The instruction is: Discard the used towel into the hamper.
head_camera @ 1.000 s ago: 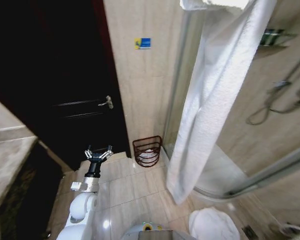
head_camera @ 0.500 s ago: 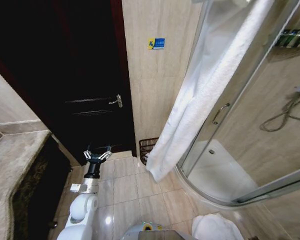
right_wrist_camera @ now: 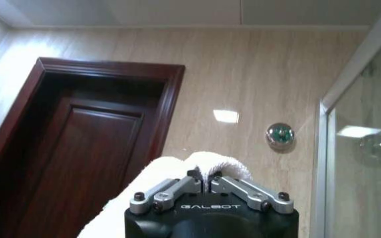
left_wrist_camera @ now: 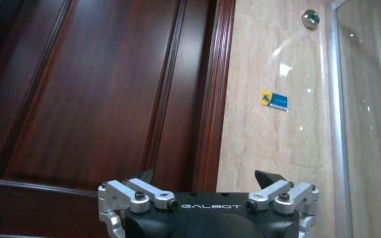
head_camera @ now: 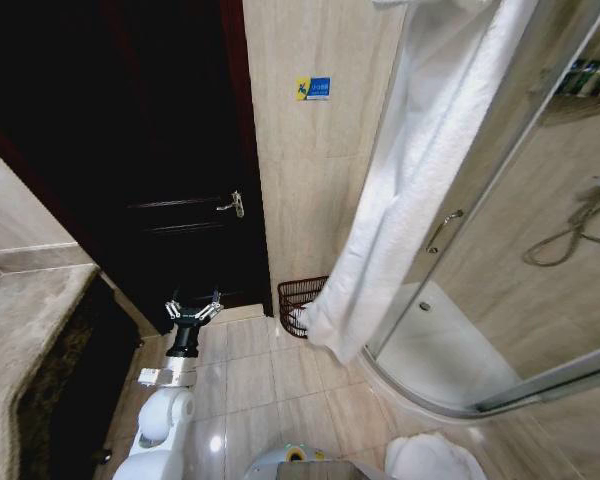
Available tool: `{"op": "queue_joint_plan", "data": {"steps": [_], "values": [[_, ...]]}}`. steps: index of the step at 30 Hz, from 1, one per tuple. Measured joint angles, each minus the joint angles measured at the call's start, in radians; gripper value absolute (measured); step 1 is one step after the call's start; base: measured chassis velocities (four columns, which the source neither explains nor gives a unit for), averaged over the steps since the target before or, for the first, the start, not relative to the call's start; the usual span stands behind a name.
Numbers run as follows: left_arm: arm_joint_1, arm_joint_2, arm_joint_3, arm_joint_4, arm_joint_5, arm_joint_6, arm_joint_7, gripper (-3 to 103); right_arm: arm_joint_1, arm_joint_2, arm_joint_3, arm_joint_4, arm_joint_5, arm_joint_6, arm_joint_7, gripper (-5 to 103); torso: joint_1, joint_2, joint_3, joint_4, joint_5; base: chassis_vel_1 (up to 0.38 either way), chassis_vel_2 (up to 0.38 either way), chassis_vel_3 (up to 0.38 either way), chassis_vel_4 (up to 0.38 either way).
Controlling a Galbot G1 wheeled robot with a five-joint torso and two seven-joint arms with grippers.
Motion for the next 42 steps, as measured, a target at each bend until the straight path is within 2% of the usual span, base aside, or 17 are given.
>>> {"op": "queue_joint_plan", "data": {"steps": [9,17,31,35,38,42], "values": [[0.003,-0.001,0.001,0.003,-0.003,-0.004,0.001,100,0.016,-0.002,0.003,0.025,0.026,-0.009,0.01,3,0.001,-0.001,0.0,0.0001,-0.0003,-0.129,0.124,0.108,-0.097],[0.007,0.001,-0.003,0.0,-0.013,0.015,0.002,100,0.029,0.0,0.005,0.021,0.035,-0.022,0.012,3,-0.001,0.0,0.0,-0.0005,-0.0001,0.0,0.0,0.0,0.0],[-0.005,-0.007,0.005,0.006,0.005,0.023,0.01,100,0.022,-0.002,0.002,0.01,0.03,-0.027,0.022,3,0.0,0.0,0.0,0.0002,-0.0002,0.026,0.036,0.036,0.021],[-0.009,-0.007,0.006,0.008,0.006,0.02,0.008,100,0.019,-0.008,0.0,-0.006,0.022,-0.027,0.024,3,0.0,0.0,0.0,0.0007,-0.0002,0.048,0.056,0.048,0.046],[-0.011,-0.011,0.008,0.008,0.01,0.01,0.008,100,0.02,-0.029,-0.001,-0.034,0.015,-0.027,0.019,3,0.0,0.0,0.0,-0.0004,-0.0001,0.0,0.0,0.0,0.0],[-0.007,-0.013,0.007,0.008,0.01,0.002,0.008,100,0.019,-0.053,-0.001,-0.065,-0.008,-0.023,0.01,3,0.0,0.0,0.0,0.0,-0.0003,0.0,0.0,0.0,0.0]]}}
